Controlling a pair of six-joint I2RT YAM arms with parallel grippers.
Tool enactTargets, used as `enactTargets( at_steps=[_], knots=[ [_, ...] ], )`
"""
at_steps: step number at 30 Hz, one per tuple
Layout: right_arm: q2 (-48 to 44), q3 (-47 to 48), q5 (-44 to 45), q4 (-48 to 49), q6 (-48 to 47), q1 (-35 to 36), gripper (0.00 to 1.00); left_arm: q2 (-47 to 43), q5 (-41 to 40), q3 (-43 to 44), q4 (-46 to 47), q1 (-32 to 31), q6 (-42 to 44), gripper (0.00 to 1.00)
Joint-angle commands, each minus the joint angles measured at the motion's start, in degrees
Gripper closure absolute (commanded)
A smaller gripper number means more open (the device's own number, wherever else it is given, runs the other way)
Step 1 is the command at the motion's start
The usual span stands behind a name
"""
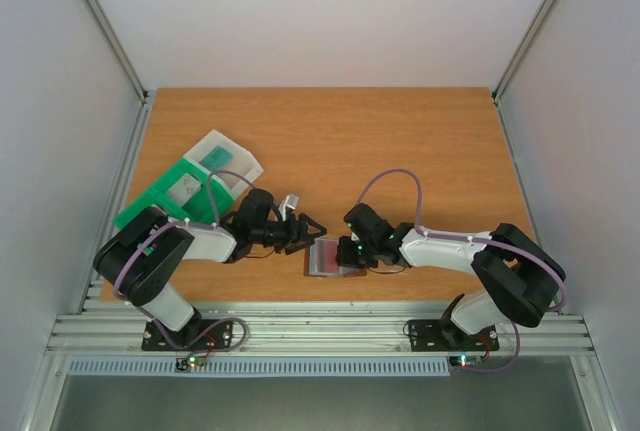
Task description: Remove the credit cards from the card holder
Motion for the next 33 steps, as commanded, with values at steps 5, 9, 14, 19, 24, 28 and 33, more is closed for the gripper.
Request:
enactTargets(
  at_steps=[5,9,14,19,24,28,33],
  knots=[
    [-0.3,-0.5,0.6,-0.4,0.8,-0.3,0.99,0.9,-0.2,1.0,1.8,-0.4,1.0,0.34],
    [-0.4,-0.6,0.6,-0.3,1.0,-0.3,0.99,0.7,-0.1,1.2,1.6,-0.5,0.9,0.34],
    [-0.3,-0.6,0.6,-0.3,1.0,-0.3,0.99,0.9,-0.1,1.6,1.2,-0.7,1.1,0.34],
    [-0.2,-0.6,0.6,-0.2,0.9,-0.3,0.99,1.5,-0.2,2.0,1.3,-1.0,1.2,0.34],
    [-0.5,-0.7,0.7,-0.2,1.0,-0.3,0.99,1.5,-0.6,2.3,1.0,-1.4,1.2,0.34],
    [-0.5,-0.8,0.8,-0.1,1.0,-0.3,0.99,1.3,-0.6,2.3,1.0,-1.5,1.0,0.34],
    [-0.7,-1.0,0.9,-0.2,1.0,-0.3,0.99,-0.6,-1.9,2.3,-1.4,-1.7,1.6,0.34]
  ],
)
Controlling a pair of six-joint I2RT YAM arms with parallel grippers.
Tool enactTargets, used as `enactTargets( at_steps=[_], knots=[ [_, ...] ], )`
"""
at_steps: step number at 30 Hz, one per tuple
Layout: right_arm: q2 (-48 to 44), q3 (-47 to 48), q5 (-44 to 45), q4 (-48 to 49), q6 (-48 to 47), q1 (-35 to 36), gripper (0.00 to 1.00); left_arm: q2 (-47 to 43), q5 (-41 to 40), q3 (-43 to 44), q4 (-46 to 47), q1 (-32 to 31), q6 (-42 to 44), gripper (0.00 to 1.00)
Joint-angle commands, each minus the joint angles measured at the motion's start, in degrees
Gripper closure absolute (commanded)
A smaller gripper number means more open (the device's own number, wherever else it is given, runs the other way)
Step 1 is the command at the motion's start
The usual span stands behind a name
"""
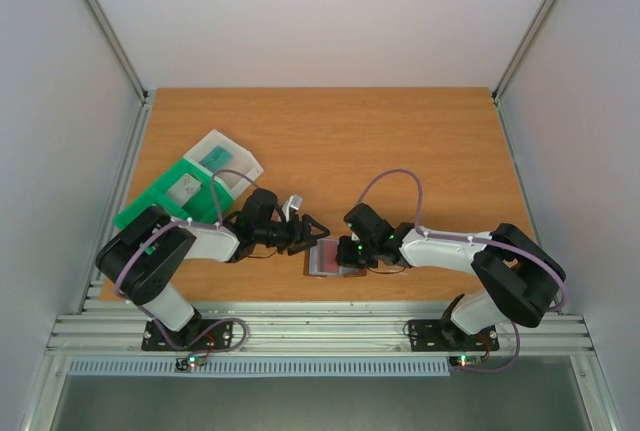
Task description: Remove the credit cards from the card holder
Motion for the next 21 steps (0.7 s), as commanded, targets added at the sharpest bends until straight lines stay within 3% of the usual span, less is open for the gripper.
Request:
enactTargets(
  at_steps=[1,7,21],
  knots=[
    [-0.7,-1.0,0.8,-0.3,0.3,-0.3,0.99,-1.6,-2.1,1.3,-2.0,-0.4,1.8,0.34],
    [-0.9,-1.0,1.1,-0.5,0.2,-0.3,0.99,-3.7,-4.7,1.6,-7.1,-0.3,4.0,0.34],
    [-1.1,-1.2,1.0,-0.4,0.2,-0.5,0.99,-1.6,-2.8,3.1,-4.7,-1.2,2.7,0.33]
  ],
)
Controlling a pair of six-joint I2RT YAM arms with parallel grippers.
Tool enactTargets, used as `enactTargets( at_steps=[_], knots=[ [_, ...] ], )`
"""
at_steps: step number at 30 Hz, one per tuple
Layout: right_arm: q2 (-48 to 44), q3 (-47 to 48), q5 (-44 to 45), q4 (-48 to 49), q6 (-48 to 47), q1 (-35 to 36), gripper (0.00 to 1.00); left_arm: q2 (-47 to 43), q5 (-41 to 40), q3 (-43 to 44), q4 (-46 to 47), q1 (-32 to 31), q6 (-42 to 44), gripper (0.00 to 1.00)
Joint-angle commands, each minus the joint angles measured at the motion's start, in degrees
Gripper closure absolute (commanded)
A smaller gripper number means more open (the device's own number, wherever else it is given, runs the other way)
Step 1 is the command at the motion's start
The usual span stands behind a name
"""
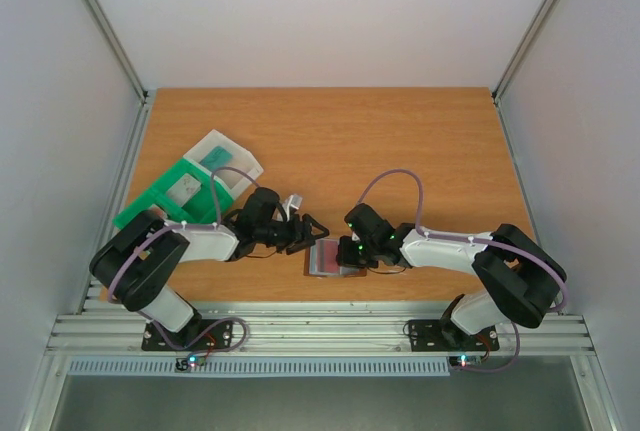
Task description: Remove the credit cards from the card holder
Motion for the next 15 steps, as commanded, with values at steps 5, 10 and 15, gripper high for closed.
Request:
enactTargets(
  at_steps=[5,10,15],
  knots=[
    [-1.1,-0.9,1.1,-0.7,0.2,-0.4,0.99,1.7,0.1,1.5,2.5,-0.7,0.4,0.33],
    [-1.0,-1.0,1.0,-0.4,0.3,-0.4,0.99,1.9,-0.2,1.6,1.9,-0.7,0.7,0.33],
    [-1.0,-1.0,1.0,-0.4,0.2,-0.5,0.99,2.5,0.0,2.0,1.8,-0.6,0.9,0.33]
  ],
)
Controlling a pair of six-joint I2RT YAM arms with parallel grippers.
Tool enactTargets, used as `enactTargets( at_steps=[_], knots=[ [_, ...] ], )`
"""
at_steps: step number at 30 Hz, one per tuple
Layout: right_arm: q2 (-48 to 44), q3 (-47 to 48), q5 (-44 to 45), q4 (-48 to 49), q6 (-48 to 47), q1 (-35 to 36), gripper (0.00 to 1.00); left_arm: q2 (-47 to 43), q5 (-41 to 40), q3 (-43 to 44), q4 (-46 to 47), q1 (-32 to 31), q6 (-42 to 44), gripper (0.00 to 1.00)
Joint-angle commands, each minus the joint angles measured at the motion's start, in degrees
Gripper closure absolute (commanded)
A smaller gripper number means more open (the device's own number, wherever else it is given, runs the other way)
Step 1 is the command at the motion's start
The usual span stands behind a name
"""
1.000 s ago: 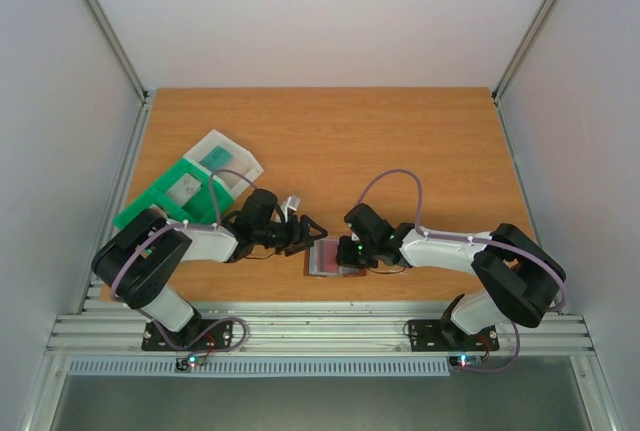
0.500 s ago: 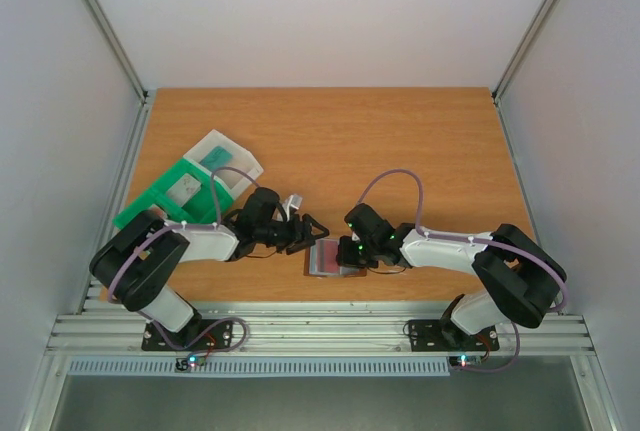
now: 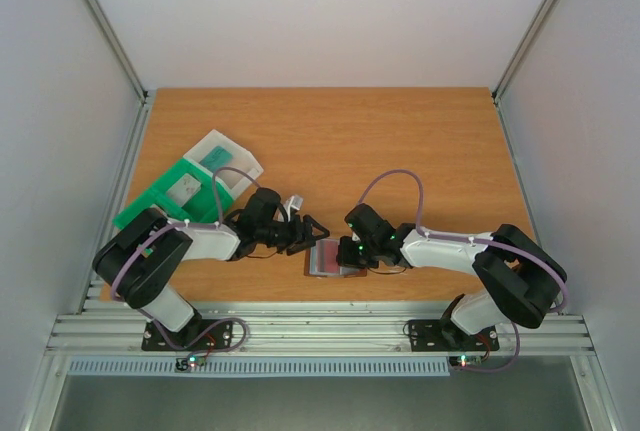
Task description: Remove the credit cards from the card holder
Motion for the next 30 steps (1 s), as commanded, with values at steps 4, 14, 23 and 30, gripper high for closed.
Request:
enactTargets(
  at_steps=[4,14,23,30],
  knots=[
    [-0.7,-0.8,0.9,-0.4,0.2,-0.4,0.99,1.4,0.7,1.5,3.1,-0.4,0.1,0.33],
    [-0.8,-1.3,0.5,1.2,-0.1,-0.4,0.99,0.6,2.4,2.6,3.8,-1.5,-1.5,0.34],
    [-3.9,-2.4,1.6,3.3,-2.3,-1.2,0.93,-0.8,1.8,4.6,-0.4,-3.4,-1.4,0.40],
    [-5.7,-5.4,2.3,8.4,-3.2,-1.6,0.92,-1.9,0.7,6.2,-2.9,-5.2,-1.2,0.43]
  ],
)
